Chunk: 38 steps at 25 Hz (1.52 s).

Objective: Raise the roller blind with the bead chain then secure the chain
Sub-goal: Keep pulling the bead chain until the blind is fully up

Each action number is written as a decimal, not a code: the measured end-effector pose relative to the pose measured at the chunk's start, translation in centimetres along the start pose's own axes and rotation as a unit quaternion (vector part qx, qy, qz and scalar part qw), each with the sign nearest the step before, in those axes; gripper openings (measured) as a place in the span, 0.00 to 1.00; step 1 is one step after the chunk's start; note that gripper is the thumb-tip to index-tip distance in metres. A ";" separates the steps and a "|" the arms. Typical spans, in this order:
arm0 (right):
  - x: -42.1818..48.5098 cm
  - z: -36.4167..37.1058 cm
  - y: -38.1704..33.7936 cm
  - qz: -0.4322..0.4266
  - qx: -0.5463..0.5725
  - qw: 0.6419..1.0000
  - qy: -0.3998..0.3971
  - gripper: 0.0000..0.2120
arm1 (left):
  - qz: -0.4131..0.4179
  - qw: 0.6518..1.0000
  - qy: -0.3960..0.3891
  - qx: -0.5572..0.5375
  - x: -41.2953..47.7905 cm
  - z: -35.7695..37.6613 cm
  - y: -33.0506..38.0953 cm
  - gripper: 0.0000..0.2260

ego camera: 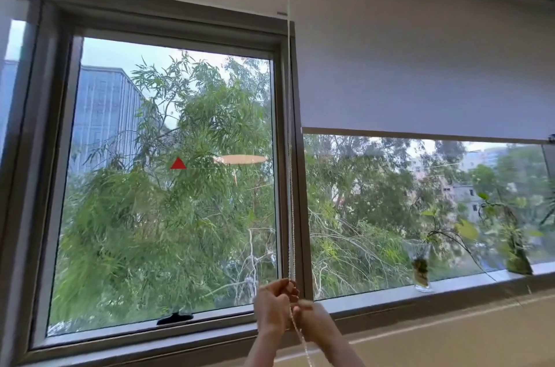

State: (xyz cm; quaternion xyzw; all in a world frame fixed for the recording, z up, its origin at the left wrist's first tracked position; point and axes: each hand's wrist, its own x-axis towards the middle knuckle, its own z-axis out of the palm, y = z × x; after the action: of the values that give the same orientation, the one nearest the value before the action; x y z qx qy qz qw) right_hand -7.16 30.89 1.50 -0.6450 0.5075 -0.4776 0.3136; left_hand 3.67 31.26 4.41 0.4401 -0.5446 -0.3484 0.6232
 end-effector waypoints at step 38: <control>0.5 -6.5 -10.5 -0.065 0.111 0.992 0.005 0.14 | 0.062 0.990 -0.001 -0.129 5.7 4.2 17.0 0.11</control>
State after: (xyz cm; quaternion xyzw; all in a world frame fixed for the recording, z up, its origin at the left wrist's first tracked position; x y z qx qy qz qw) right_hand -9.45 34.01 13.24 -0.6353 0.4099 -0.5535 0.3494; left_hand -0.29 31.65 22.38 0.3212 -0.5224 -0.3767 0.6943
